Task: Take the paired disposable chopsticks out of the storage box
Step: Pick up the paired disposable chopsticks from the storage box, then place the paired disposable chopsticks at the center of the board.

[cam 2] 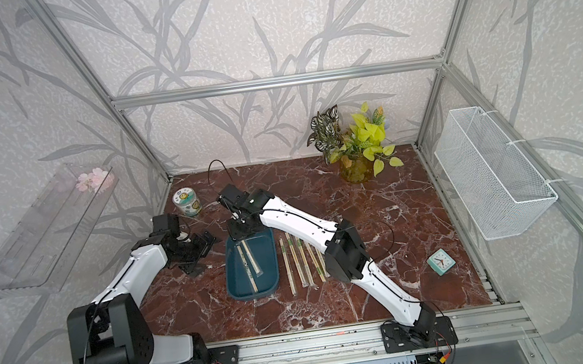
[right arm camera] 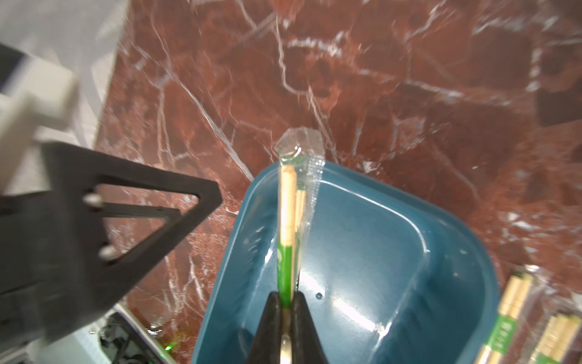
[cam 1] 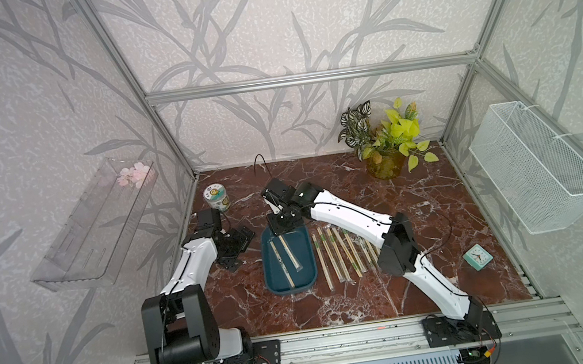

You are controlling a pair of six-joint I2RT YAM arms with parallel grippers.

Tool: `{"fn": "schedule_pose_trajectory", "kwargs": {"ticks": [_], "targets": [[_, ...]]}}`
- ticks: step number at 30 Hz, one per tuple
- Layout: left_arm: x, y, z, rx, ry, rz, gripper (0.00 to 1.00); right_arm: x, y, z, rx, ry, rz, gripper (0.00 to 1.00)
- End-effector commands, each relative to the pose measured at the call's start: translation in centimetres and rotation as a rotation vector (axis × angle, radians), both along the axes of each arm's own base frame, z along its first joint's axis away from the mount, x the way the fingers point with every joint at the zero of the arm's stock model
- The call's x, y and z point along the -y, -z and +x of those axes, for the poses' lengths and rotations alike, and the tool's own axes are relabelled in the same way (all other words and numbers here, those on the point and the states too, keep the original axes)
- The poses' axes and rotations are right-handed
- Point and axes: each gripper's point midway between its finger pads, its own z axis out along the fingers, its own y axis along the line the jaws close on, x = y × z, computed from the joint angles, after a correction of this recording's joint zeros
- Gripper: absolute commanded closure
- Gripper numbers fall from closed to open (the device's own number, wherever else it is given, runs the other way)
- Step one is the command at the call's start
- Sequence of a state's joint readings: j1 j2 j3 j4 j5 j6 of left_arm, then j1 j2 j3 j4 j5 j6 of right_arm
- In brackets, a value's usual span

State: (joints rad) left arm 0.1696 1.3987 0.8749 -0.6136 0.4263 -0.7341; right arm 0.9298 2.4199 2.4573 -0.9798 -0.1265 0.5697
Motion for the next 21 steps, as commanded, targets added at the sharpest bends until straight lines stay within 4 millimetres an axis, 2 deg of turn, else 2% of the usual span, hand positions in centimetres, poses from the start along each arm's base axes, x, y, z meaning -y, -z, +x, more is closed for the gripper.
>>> {"fn": "schedule_pose_trajectory", "kwargs": {"ticks": [1,3,6,9,12,16,21], "targets": [[0.1,-1.2,0.5,0.037,-0.001,-0.01,0.01,2.0,-2.5,1.5,0.013,0.057,0.047,1.0],[0.1,-1.3,0.4,0.04,-0.001,-0.01,0.01,3.5,-2.7,2.1,0.017,0.085,0.052,1.0],[0.2,-1.4,0.1,0.042,-0.001,-0.014,0.01,6.1,-2.1,2.7,0.005,0.138,0.058,1.0],[0.3,-1.4,-0.2,0.041,-0.003,-0.018,0.01,8.8,-1.2,2.7,-0.013,0.185,0.055,1.0],[0.5,-1.3,-0.5,0.041,-0.002,-0.021,0.01,11.2,0.6,1.9,-0.034,0.211,0.032,1.0],[0.8,-1.0,-1.0,0.035,0.001,-0.025,0.01,12.9,3.1,0.2,-0.091,0.237,0.008,1.0],[1.0,-0.9,-1.3,0.031,0.001,-0.022,0.01,13.4,5.9,-1.9,-0.159,0.247,0.002,1.0]]}}
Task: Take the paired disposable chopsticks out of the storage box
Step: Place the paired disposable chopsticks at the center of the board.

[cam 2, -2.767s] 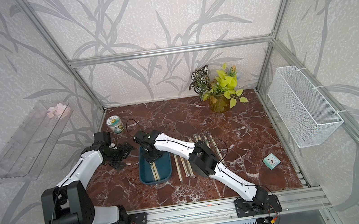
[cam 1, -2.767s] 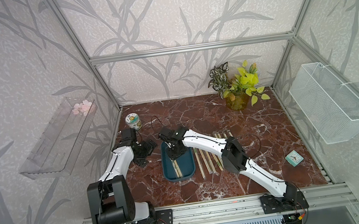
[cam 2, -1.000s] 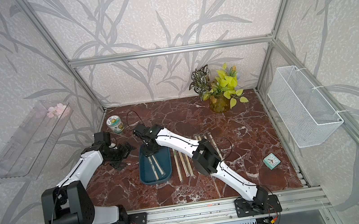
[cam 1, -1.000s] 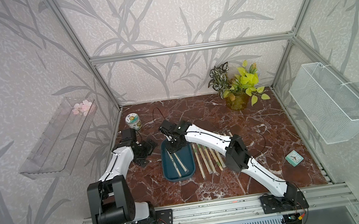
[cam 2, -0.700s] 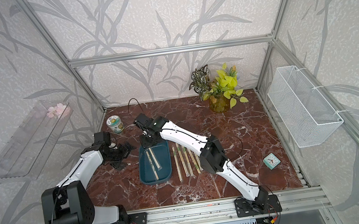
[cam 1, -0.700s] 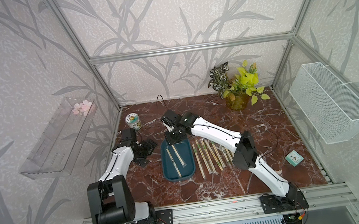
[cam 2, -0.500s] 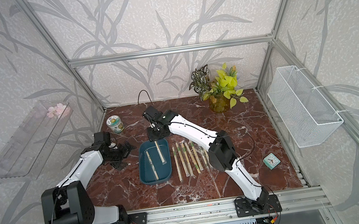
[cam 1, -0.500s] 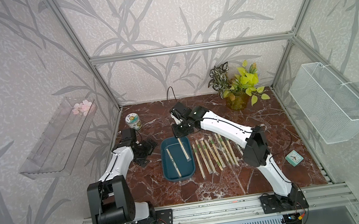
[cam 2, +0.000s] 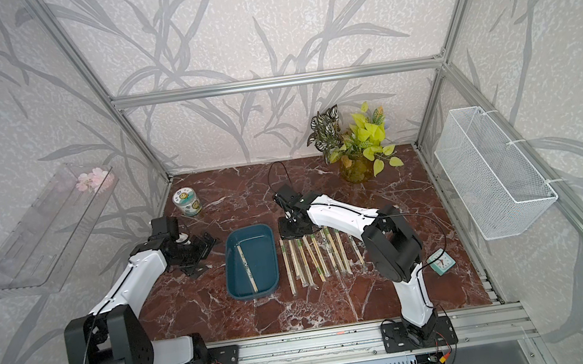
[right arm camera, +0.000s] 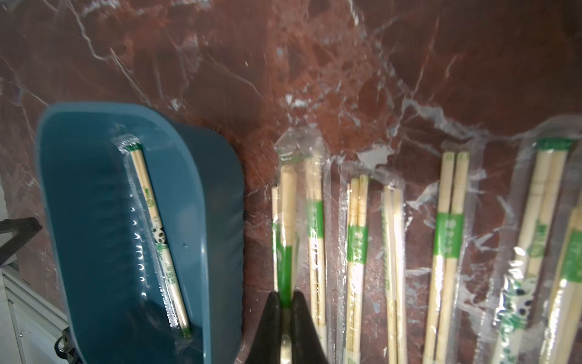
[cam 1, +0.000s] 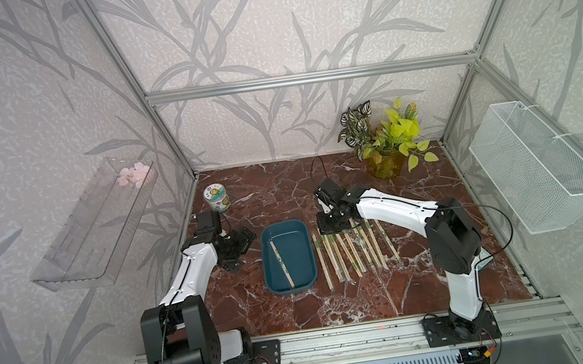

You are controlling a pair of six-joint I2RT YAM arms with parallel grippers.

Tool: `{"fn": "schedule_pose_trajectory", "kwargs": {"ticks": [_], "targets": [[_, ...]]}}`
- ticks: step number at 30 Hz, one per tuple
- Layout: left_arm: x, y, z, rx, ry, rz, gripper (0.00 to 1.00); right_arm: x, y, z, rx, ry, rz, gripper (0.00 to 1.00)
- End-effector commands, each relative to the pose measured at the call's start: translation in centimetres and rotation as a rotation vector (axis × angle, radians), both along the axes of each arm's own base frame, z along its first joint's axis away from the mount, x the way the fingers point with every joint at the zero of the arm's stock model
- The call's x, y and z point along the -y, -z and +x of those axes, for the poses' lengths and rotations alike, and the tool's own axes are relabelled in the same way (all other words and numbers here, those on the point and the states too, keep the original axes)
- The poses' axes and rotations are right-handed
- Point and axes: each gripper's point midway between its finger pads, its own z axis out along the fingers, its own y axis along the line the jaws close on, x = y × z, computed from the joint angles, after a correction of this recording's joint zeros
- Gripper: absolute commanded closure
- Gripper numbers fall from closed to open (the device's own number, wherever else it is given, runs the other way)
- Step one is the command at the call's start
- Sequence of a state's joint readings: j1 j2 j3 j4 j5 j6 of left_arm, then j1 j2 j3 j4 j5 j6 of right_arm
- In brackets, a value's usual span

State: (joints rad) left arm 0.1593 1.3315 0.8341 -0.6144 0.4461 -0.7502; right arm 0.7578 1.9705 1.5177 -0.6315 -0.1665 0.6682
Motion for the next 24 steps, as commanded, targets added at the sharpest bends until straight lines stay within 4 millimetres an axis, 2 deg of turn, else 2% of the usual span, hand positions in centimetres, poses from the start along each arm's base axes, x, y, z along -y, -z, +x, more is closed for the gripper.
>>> {"fn": "schedule_pose_trajectory", "kwargs": {"ticks": [1,11,19,24], "targets": [[0.2,-0.3,-0.4,0.009,-0.001,-0.002,0.01,-1.1,-0.7,-0.7,0.007,0.008,0.063,1.0],[0.3,-0.2,-0.5,0.006,0.004,0.001,0.01,-3.0,1.6,-3.5,-0.053,-0.016,0.053,1.0],[0.4,-0.2,-0.5,0.007,0.01,-0.002,0.01,-5.0,2.8,-4.1,-0.089,-0.02,0.055,1.0],[0.5,-0.2,-0.4,0.008,0.016,-0.004,0.01,-6.1,3.4,-4.6,-0.114,-0.021,0.057,0.96]]}}
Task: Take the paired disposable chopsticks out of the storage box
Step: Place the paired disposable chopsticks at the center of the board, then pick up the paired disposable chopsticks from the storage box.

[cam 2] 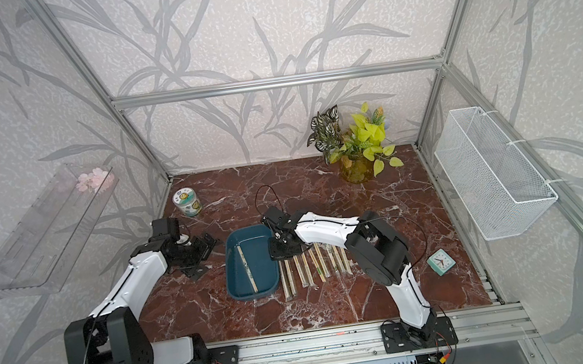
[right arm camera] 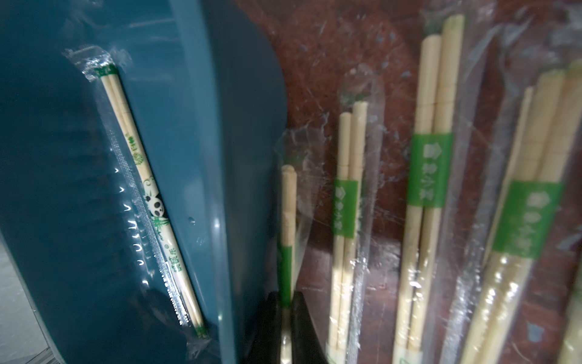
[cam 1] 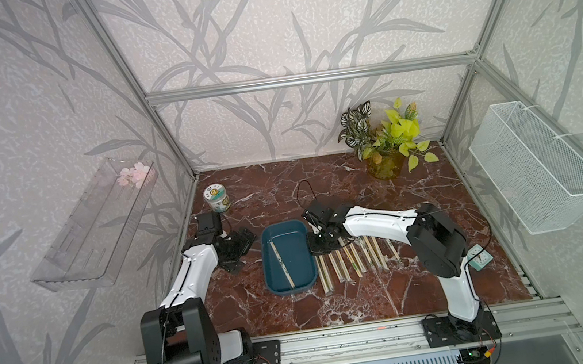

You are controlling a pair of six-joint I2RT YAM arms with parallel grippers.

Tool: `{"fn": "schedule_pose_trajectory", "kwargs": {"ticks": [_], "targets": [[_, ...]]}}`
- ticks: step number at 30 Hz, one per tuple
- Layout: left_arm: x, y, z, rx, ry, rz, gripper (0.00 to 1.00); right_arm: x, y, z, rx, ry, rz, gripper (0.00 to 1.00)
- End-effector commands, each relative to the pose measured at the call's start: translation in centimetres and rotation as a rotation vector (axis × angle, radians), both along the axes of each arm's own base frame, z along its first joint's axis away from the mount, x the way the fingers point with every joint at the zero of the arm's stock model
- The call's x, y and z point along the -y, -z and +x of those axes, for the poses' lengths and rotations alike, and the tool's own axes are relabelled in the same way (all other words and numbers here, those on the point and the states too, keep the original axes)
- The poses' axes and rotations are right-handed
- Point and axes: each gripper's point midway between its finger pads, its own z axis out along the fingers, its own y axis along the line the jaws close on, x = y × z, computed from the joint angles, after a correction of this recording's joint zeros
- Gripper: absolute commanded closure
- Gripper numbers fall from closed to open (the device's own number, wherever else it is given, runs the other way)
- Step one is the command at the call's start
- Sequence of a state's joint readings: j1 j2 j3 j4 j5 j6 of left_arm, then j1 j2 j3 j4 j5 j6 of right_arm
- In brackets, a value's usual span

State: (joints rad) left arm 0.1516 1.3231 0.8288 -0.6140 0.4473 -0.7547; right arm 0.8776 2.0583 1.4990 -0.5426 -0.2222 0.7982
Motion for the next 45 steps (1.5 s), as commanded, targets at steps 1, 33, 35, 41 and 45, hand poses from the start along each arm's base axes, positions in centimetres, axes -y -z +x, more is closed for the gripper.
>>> {"fn": "schedule_pose_trajectory", "kwargs": {"ticks": [1,33,35,41,45], "targets": [[0.2,-0.2,-0.2,0.01,0.013,0.0,0.01,-1.5,-0.2,-0.2,-0.015,0.002,0.021,0.95],[0.1,-0.1,0.0,0.011,0.028,0.006,0.01,0.2,-6.8,1.8,0.195,-0.037,-0.05,0.68],[0.0,-0.1,0.1,0.011,0.029,0.011,0.01,-0.3,-7.7,2.1,0.215,-0.053,-0.038,0.68],[-0.4,0.0,0.3,0.0,0.024,0.023,0.01,-2.9,-9.8,2.2,0.27,-0.145,-0.004,0.65],[-0.9,-0.1,0.6,-0.009,0.024,0.041,0.01,-5.1,-10.4,1.6,0.292,-0.223,0.008,0.63]]}}
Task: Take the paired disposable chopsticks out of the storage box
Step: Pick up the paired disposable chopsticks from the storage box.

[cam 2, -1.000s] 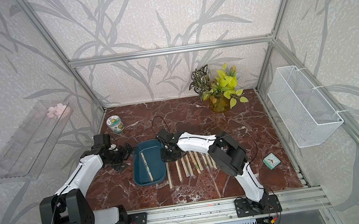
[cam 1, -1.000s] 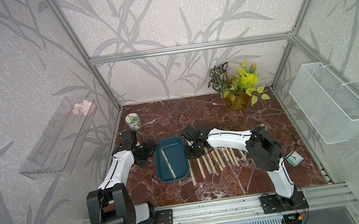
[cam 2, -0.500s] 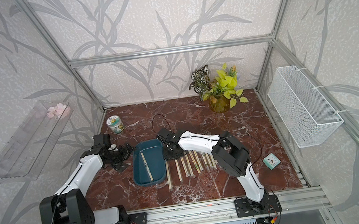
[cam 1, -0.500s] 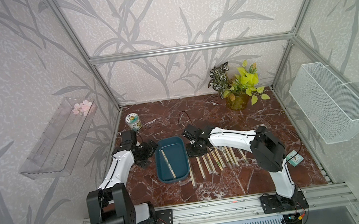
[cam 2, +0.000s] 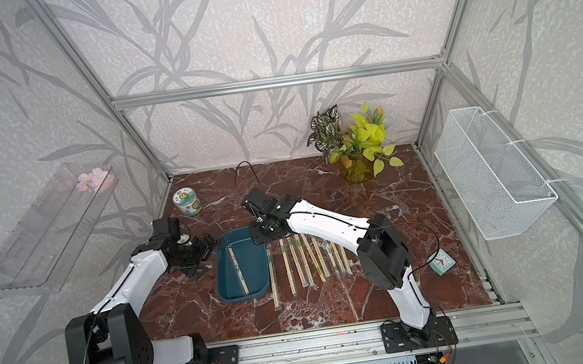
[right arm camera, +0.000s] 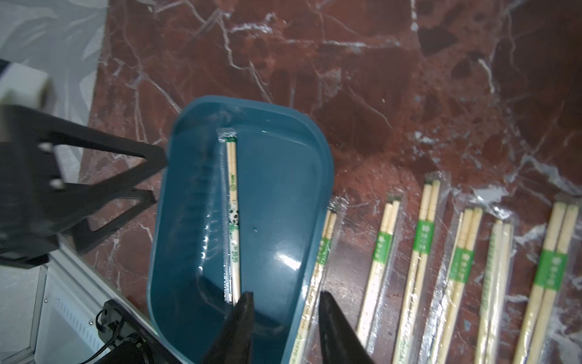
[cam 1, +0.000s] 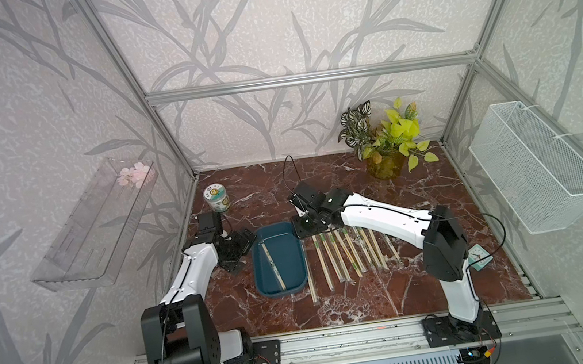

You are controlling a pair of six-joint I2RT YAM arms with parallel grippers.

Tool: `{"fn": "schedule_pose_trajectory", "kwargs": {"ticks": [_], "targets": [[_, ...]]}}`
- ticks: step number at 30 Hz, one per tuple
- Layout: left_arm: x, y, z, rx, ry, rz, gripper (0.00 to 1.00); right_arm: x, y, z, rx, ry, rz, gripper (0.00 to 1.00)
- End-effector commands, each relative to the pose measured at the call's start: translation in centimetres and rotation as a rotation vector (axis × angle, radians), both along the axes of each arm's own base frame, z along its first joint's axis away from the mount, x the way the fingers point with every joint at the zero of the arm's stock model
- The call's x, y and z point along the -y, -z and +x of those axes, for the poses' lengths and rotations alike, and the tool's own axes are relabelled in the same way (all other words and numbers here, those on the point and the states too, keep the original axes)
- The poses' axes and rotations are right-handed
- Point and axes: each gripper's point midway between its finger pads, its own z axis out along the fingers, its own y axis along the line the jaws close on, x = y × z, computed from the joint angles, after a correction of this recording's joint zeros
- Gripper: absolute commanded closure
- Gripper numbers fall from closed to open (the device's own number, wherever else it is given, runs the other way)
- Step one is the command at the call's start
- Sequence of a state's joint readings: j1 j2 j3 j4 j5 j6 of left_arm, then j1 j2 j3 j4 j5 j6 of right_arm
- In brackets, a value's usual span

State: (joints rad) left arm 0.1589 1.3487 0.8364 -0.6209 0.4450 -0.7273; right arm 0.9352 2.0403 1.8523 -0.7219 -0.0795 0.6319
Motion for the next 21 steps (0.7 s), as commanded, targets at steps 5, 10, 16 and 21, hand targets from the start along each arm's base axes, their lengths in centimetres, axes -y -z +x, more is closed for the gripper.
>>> {"fn": "schedule_pose_trajectory", "kwargs": {"ticks": [5,10,16,21], "targets": [[-1.9,-0.1,0.9,-0.016,-0.023,0.037,0.01,-3.7,1.2,-2.1,0.018,-0.166,-0.066,0.58],[-3.0,0.4,1.1,-0.026,-0.059,0.02,0.01,-6.3,2.4,-4.0,0.034,-0.271,-0.111,0.54],[-4.1,0.6,1.3,-0.032,-0.091,0.009,0.01,-8.2,4.7,-4.4,0.063,-0.331,-0.186,0.53],[-4.9,0.3,1.3,-0.033,-0.108,0.008,0.01,-8.8,7.1,-3.7,0.067,-0.326,-0.238,0.53]]}}
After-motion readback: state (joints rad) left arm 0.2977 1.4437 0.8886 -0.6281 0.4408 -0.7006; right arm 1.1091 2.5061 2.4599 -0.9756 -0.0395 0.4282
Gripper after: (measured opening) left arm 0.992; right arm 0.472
